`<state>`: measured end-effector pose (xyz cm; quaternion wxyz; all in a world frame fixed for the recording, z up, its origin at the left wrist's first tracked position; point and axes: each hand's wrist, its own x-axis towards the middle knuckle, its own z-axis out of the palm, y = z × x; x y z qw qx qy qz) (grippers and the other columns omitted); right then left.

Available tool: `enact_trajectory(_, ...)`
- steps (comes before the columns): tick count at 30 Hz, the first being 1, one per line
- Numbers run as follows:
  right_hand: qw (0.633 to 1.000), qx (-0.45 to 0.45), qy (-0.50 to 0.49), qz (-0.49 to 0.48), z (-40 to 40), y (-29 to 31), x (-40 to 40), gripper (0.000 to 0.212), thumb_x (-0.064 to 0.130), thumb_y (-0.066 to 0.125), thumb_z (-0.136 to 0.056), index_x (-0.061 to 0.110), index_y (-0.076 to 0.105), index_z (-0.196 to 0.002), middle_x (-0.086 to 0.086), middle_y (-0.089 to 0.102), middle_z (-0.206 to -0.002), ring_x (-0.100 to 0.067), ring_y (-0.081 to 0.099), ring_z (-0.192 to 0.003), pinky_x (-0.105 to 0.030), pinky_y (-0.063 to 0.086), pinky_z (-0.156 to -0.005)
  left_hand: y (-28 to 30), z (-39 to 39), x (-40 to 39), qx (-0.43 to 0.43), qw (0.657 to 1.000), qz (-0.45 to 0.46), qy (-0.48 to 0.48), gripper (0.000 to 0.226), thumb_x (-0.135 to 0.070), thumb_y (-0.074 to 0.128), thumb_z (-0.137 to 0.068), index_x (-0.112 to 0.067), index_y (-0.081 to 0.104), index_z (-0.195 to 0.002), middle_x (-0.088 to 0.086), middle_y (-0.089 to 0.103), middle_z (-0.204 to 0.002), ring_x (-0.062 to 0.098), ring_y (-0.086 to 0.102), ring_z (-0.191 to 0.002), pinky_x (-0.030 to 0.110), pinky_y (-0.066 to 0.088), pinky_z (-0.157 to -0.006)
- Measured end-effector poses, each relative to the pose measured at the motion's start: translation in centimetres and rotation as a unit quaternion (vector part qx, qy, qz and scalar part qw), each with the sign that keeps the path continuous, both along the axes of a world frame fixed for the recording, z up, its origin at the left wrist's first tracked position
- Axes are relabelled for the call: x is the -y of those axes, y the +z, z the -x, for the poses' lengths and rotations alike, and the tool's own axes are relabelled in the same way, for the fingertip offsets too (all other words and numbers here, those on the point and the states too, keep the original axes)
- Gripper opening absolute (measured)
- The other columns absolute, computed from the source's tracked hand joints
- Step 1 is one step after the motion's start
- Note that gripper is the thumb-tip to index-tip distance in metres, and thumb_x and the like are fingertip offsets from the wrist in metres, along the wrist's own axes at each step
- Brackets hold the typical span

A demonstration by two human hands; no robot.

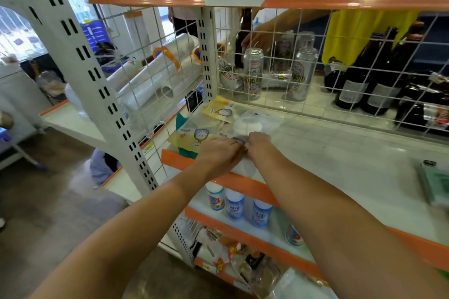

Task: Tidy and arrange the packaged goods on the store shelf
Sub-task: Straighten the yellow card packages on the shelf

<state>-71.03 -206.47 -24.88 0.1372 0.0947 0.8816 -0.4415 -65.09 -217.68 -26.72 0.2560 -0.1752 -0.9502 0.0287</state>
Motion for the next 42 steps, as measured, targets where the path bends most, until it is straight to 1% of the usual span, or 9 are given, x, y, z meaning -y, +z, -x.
enact_trajectory(2, 0.997, -0.023, -0.009, 0.079, 0.3, -0.4, -0.2, 0.043, 0.022, 0.047, -0.099, 0.005, 0.040, -0.138, -0.010, 0.045, -0.142, -0.024, 0.045, -0.130, -0.018, 0.038, -0.101, 0.3, 0.4, 0.2, 0.046, 0.998, -0.042, 0.015, 0.037, -0.034, 0.040, -0.092, -0.017, 0.070, -0.080, 0.002, 0.069, -0.076, 0.023, 0.065, -0.068, 0.025, 0.045, -0.050)
enact_trajectory(4, 0.944, 0.077, -0.116, 0.300, 1.5, -0.5, -0.1, 0.042, 0.009, 0.037, -0.101, -0.005, 0.033, -0.140, -0.020, 0.040, -0.144, -0.027, 0.056, -0.106, -0.003, 0.047, -0.066, 0.8, 1.2, 0.6, 0.113, 0.989, -0.080, 0.059, 0.042, -0.043, 0.035, -0.095, -0.019, 0.069, -0.097, 0.001, 0.068, -0.097, 0.021, 0.063, -0.091, 0.031, 0.047, -0.067)
enact_trajectory(6, 0.911, 0.053, -0.148, 0.382, 1.9, -0.5, -0.7, 0.043, 0.002, 0.032, -0.100, -0.007, 0.029, -0.142, -0.024, 0.040, -0.142, -0.020, 0.052, -0.075, -0.014, 0.048, -0.052, 1.1, 1.8, 1.1, 0.112, 0.985, -0.104, 0.077, 0.045, -0.046, 0.032, -0.095, -0.020, 0.068, -0.104, -0.001, 0.066, -0.107, 0.018, 0.060, -0.100, 0.032, 0.047, -0.078)
enact_trajectory(12, 0.901, 0.026, -0.215, 0.374, 2.2, 0.7, -3.4, 0.040, -0.001, 0.044, -0.093, -0.001, 0.045, -0.133, -0.022, 0.051, -0.132, -0.036, 0.055, -0.116, -0.042, 0.048, -0.096, 1.3, 4.0, 2.0, 0.109, 0.979, -0.147, 0.088, 0.033, -0.030, 0.039, -0.100, -0.012, 0.066, -0.099, 0.006, 0.066, -0.100, 0.023, 0.059, -0.094, 0.040, 0.050, -0.079)
enact_trajectory(16, 0.929, -0.011, -0.192, 0.315, 2.1, 1.3, -6.5, 0.038, 0.001, 0.038, -0.098, -0.007, 0.044, -0.135, -0.023, 0.049, -0.135, -0.027, 0.053, -0.102, -0.027, 0.041, -0.078, 1.4, 5.5, 1.2, 0.087, 0.988, -0.076, 0.099, 0.030, -0.027, 0.039, -0.098, -0.014, 0.066, -0.105, 0.005, 0.066, -0.105, 0.022, 0.058, -0.096, 0.034, 0.048, -0.076)
enact_trajectory(22, 0.909, -0.061, -0.224, 0.345, 1.6, 2.1, -11.3, 0.017, -0.012, 0.043, -0.091, -0.006, 0.055, -0.102, -0.020, 0.054, -0.099, -0.027, 0.053, -0.086, -0.045, 0.050, -0.078, 1.9, 8.1, -2.8, 0.128, 0.989, 0.007, 0.077, 0.033, -0.029, 0.034, -0.100, -0.014, 0.062, -0.108, 0.004, 0.063, -0.110, 0.022, 0.056, -0.102, 0.035, 0.047, -0.084)
enact_trajectory(29, 0.899, -0.081, -0.262, 0.341, 1.1, 2.6, -18.4, 0.029, -0.010, 0.044, -0.089, -0.001, 0.056, -0.113, -0.019, 0.055, -0.098, -0.029, 0.053, -0.091, -0.036, 0.045, -0.074, 2.7, 9.8, -9.5, 0.148, 0.988, 0.030, 0.035, 0.033, -0.030, 0.037, -0.097, -0.019, 0.063, -0.114, 0.002, 0.062, -0.118, 0.023, 0.053, -0.112, 0.038, 0.043, -0.090)
enact_trajectory(38, 0.919, -0.088, -0.291, 0.251, -3.5, 4.1, -29.1, 0.019, 0.001, 0.052, -0.094, -0.003, 0.056, -0.111, -0.010, 0.051, -0.078, -0.014, 0.046, -0.061, -0.016, 0.043, -0.041, 4.5, 8.5, -20.5, 0.154, 0.987, 0.035, -0.029, 0.035, -0.033, 0.036, -0.098, -0.019, 0.062, -0.115, 0.004, 0.063, -0.117, 0.024, 0.052, -0.112, 0.036, 0.039, -0.094)
enact_trajectory(42, 0.932, -0.075, -0.285, 0.213, -5.6, 4.7, -34.2, 0.006, 0.014, 0.052, -0.095, 0.013, 0.048, -0.100, 0.000, 0.051, -0.079, -0.019, 0.052, -0.089, -0.024, 0.048, -0.077, 5.0, 7.4, -25.8, 0.149, 0.986, 0.043, -0.053, 0.035, -0.032, 0.035, -0.098, -0.017, 0.061, -0.117, 0.005, 0.061, -0.119, 0.024, 0.051, -0.113, 0.036, 0.038, -0.093)
